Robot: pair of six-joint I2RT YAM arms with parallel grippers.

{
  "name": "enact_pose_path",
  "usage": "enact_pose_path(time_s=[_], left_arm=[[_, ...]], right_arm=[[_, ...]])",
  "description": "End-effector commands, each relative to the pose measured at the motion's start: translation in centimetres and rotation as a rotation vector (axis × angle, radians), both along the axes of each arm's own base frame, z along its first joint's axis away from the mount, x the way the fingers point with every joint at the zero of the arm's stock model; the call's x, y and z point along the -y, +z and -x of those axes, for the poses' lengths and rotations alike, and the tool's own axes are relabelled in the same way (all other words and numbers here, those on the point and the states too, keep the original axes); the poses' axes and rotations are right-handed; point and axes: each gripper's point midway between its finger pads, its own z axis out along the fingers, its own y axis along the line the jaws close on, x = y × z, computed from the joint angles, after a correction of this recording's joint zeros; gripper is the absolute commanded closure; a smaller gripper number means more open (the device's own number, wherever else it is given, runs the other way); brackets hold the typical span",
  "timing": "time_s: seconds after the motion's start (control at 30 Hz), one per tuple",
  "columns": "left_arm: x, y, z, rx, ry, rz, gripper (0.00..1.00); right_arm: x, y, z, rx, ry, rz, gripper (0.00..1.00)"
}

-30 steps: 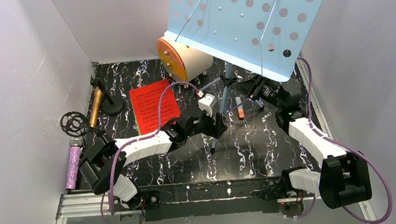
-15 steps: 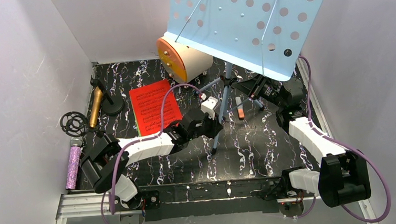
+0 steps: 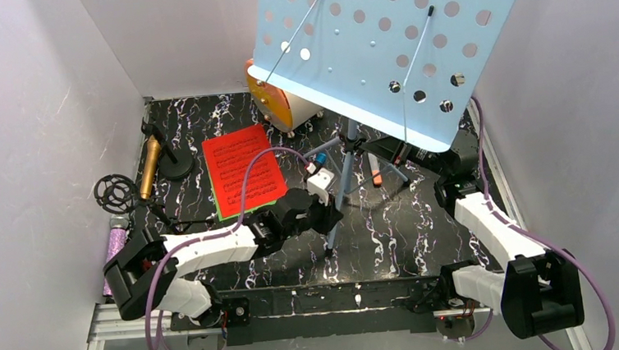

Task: Pack up the instrument practice props
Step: Move the music stand to the center of the board.

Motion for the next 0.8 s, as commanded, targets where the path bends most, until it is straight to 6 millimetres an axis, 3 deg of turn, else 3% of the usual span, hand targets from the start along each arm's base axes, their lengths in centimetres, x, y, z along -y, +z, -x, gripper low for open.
enact_pose_path(time_s=[0.0, 0.2, 0.33, 0.47, 0.67, 0.77], left_arm=[[-0.6, 0.0, 2.2, -0.048, -0.028, 0.006, 0.92], [0.1, 3.4, 1.8, 0.001, -0.040, 0.059, 0.59], [-0.1, 7.2, 0.5, 0.068, -0.027, 0.125, 0.46], [-0.5, 10.9, -1.2, 0.147, -0.042, 0.198, 0.39], [-1.7, 15.7, -5.3, 0.221, -0.053, 0.372, 0.37], [-1.2, 17.8, -6.3, 0.288, -0.092, 0.411, 0.35]], right_arm=[[-0.1, 0.0, 1.7, 0.014, 0.054, -0.011, 0.64], [-0.3, 0.3, 2.8, 0.027, 0.094, -0.011, 0.63], [-0.5, 0.7, 3.2, 0.032, 0.114, -0.013, 0.63], [-0.7, 0.7, 3.2, 0.037, 0.113, -0.012, 0.63], [-0.9, 1.1, 3.1, 0.051, 0.121, -0.011, 0.63], [-1.1, 1.3, 3.1, 0.055, 0.132, -0.011, 0.63]])
